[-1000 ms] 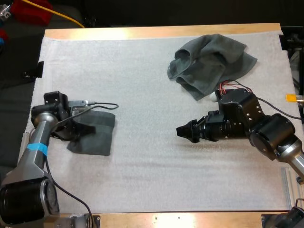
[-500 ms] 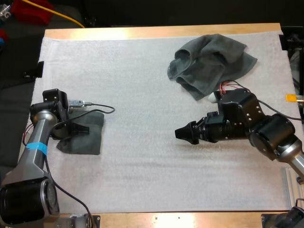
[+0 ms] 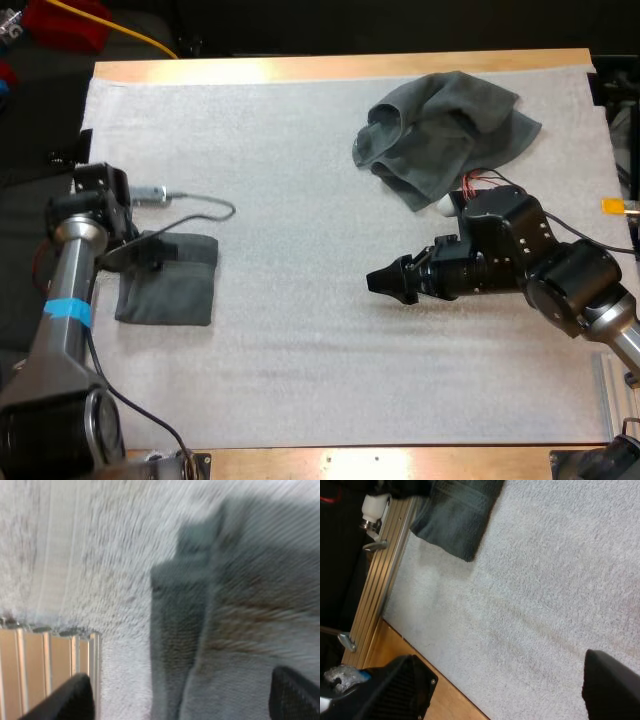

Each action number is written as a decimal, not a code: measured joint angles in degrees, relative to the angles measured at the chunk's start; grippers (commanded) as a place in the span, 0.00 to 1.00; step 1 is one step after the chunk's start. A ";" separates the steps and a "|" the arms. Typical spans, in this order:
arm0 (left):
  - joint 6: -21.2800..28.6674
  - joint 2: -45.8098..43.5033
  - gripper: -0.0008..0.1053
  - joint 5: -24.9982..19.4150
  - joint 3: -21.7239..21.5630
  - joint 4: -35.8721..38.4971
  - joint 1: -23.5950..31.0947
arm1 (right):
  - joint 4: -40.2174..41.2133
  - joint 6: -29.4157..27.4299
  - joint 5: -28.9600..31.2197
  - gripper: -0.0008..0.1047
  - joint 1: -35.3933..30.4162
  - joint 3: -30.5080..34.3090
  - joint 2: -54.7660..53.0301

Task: Pick towel from pile, fold and stack

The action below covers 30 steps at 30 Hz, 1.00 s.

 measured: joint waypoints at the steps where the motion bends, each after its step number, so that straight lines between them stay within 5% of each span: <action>1: -0.01 -0.73 0.66 1.69 -0.78 0.17 0.00 | 0.00 0.00 0.00 0.65 0.00 0.00 0.00; 7: -0.05 -4.23 0.66 9.72 -3.29 2.82 -0.13 | -0.18 0.00 0.00 0.65 0.00 0.00 0.00; 17: -0.11 -11.65 0.66 10.60 -3.27 5.02 -4.20 | -1.47 -0.48 -0.06 0.65 0.00 0.00 0.00; 23: -0.15 -15.70 0.66 12.45 -3.27 6.04 -7.64 | -0.46 -2.64 6.67 0.65 -0.45 0.00 0.00; 30: -0.15 -19.53 0.66 12.76 -3.27 6.04 -11.02 | 4.04 -7.80 7.67 0.65 -8.76 0.00 0.00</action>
